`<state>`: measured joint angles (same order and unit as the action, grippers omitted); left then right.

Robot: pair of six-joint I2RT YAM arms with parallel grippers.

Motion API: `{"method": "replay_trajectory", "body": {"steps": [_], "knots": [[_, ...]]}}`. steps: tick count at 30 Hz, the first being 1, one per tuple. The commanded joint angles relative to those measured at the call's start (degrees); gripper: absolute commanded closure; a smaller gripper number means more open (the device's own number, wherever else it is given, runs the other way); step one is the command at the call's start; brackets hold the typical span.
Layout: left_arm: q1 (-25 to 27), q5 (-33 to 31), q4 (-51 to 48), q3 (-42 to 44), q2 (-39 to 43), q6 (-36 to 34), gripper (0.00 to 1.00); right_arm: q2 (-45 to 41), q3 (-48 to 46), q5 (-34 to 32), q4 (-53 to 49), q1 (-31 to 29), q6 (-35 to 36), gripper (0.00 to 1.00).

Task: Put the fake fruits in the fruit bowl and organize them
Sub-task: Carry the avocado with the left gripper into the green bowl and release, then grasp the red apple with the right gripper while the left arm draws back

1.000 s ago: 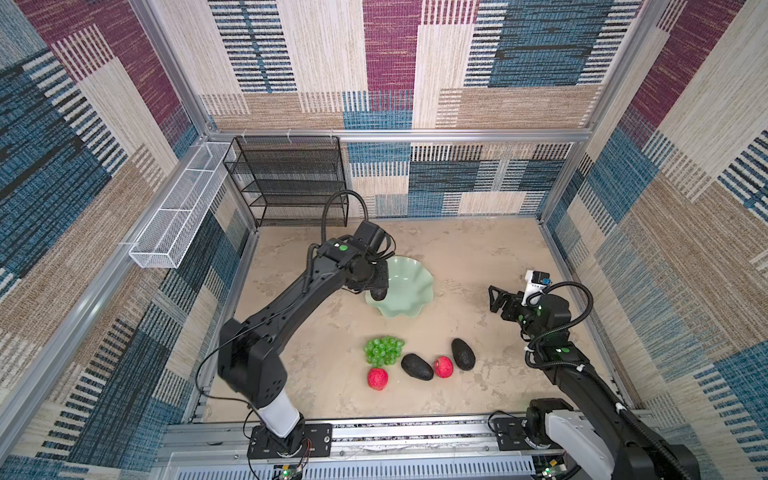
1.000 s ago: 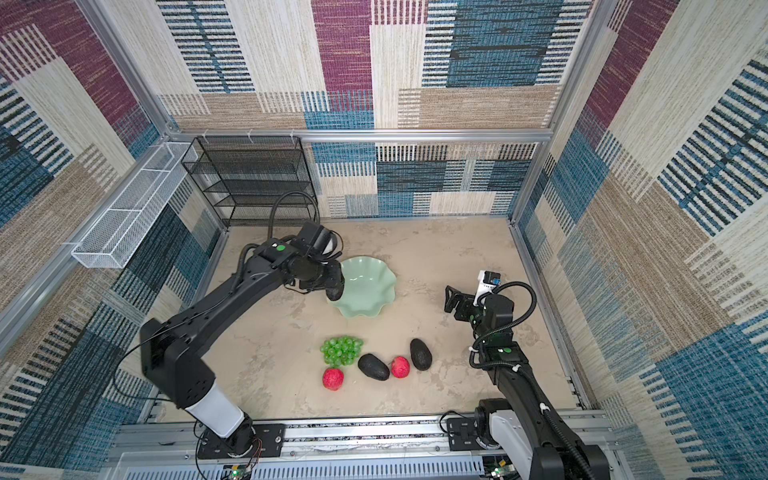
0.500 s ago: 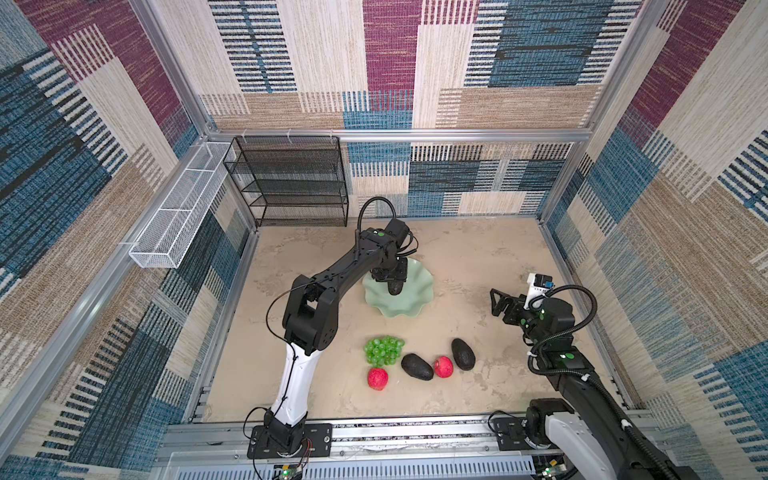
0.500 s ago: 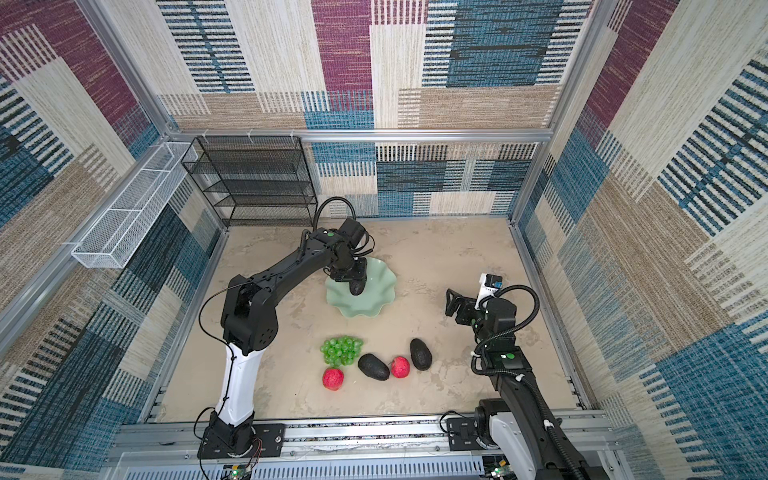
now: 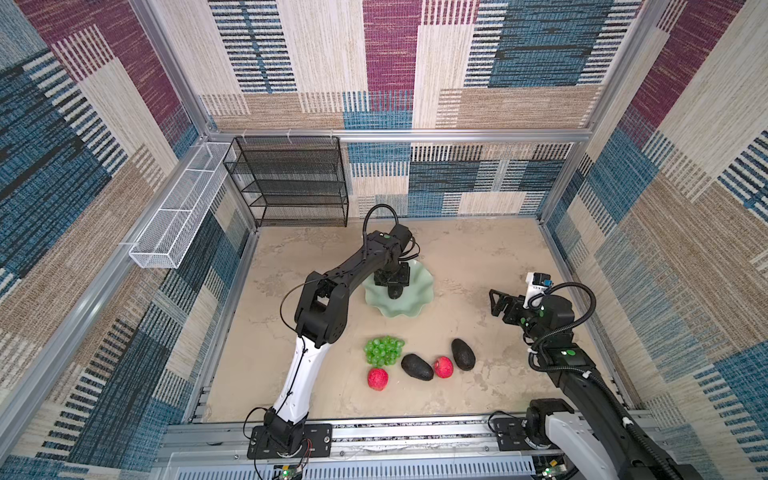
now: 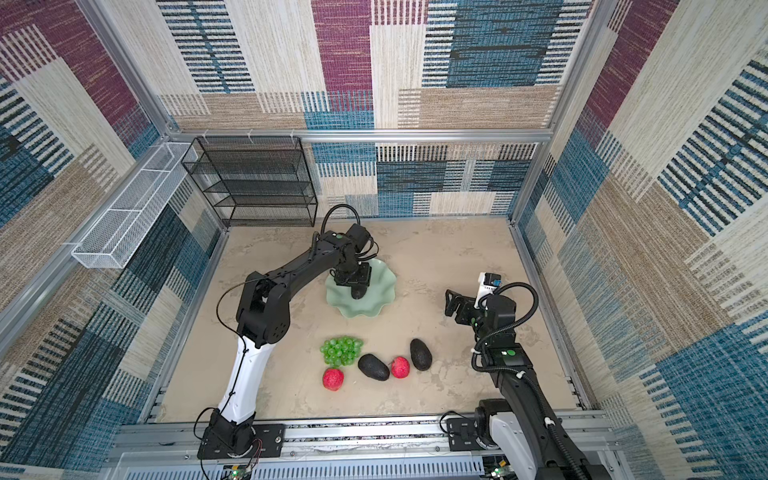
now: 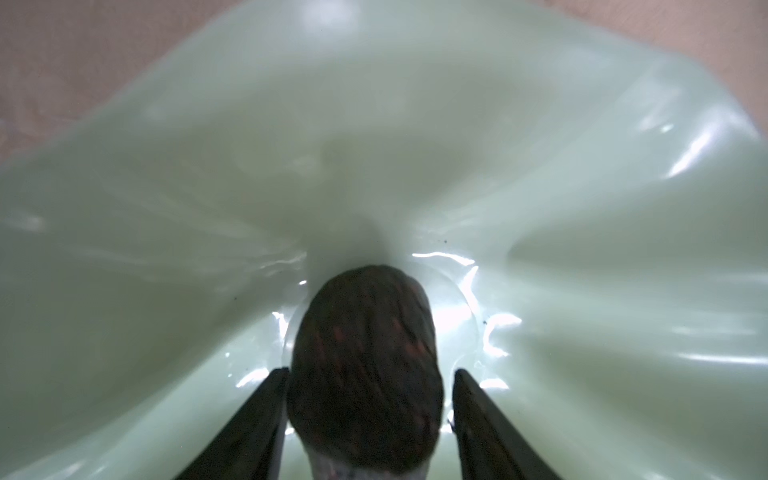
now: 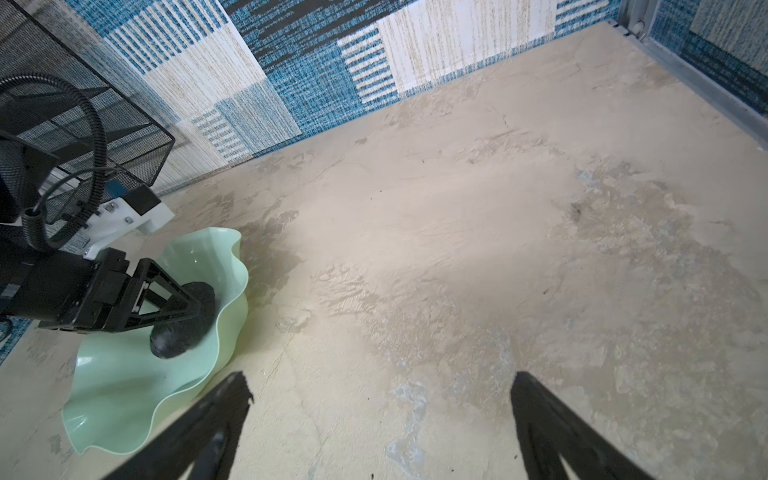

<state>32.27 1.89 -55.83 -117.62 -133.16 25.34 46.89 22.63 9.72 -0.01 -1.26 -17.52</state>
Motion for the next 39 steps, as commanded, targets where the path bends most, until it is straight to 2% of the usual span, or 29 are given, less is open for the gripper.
{"method": "replay_trajectory", "body": {"steps": [1, 5, 9, 13, 18, 23, 27, 31, 33, 39], "knots": [[-0.26, 0.93, -1.09, -0.43, 0.42, -1.07, 0.30, 1.34, 2.24, 1.98, -4.11, -0.11, 0.07, 0.02], [-0.98, 0.92, -0.99, -0.66, 2.54, -0.57, 0.27, 1.18, 4.23, 3.54, -8.94, -1.58, -0.35, 0.05], [-1.58, -1.13, -0.43, -0.28, 7.24, -0.51, 0.26, 0.91, 6.65, -2.52, -14.93, -8.91, -2.14, 0.06], [-2.12, -4.60, 4.29, 4.79, 16.88, -0.96, 0.26, 0.93, 6.71, -6.41, -18.08, -16.50, -5.96, 0.09], [-4.33, -7.78, 16.42, 21.36, 33.85, -0.01, 0.25, 0.15, 8.00, -11.02, -24.15, -26.25, -11.59, 0.13], [-10.08, -7.28, 27.78, 41.85, 51.14, 4.12, 0.24, -1.26, 10.24, -17.61, -30.48, -37.82, -20.29, 0.19], [-15.14, -6.03, 31.78, 53.88, 61.31, 6.45, 0.23, 3.60, 13.31, -22.06, -32.33, -48.38, -25.66, 0.22], [-18.46, -4.43, 29.54, 57.84, 65.15, 5.69, 0.22, 14.40, 17.21, -25.88, -33.68, -58.03, -31.22, 0.22], [-19.89, -3.08, 28.13, 58.21, 66.02, 4.62, 0.22, 18.31, 17.84, -26.24, -33.75, -60.88, -34.22, 0.22], [-23.24, 0.90, 27.01, 58.96, 68.37, 2.52, 0.22, 19.51, 13.80, -26.31, -31.37, -64.05, -42.45, 0.26]]}}
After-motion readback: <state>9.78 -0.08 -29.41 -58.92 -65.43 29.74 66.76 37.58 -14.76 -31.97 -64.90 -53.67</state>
